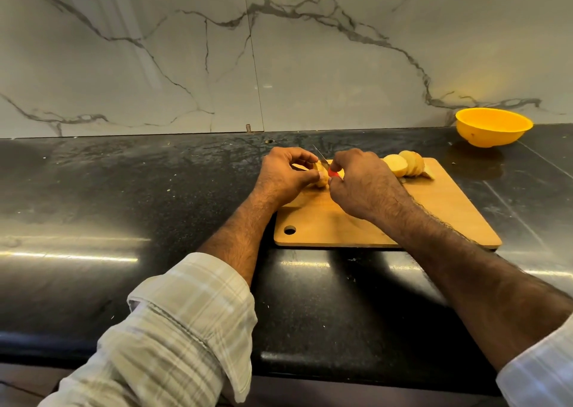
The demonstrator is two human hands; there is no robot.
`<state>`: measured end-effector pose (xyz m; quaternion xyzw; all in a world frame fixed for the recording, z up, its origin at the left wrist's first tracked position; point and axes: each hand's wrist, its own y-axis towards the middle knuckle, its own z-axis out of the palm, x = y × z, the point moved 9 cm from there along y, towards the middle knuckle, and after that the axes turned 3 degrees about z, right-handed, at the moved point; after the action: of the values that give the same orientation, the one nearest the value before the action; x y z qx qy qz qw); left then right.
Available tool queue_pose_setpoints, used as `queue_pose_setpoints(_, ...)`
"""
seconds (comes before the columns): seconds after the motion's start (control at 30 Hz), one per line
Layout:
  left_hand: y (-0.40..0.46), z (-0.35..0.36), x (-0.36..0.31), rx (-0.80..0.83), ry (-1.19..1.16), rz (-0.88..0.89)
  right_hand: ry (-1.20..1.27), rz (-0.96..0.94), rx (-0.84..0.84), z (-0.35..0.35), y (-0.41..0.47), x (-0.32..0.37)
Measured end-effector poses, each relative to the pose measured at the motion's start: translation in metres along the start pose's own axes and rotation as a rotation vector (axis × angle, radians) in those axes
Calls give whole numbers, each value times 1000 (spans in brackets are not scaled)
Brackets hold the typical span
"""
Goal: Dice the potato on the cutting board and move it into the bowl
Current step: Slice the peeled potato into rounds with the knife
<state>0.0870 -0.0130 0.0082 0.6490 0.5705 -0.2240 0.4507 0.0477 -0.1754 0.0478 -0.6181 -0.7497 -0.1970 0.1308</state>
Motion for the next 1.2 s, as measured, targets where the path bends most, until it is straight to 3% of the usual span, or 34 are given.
queue_pose_setpoints(0.2,1,-1,3,-5,0,-1,-31,-4,-10,8,-2,-4)
queue_pose_setpoints(0.87,0,-5,11,-21,-55,-46,-348,-108,181,15,-15,-11)
queue_pose_setpoints(0.97,0,-5,11,-18,-63,-50,-282,-91,165,16,-14,-16)
queue_pose_setpoints(1.2,-1,-4,11,2,-86,-40,-26,-97,-49,5,-6,-16)
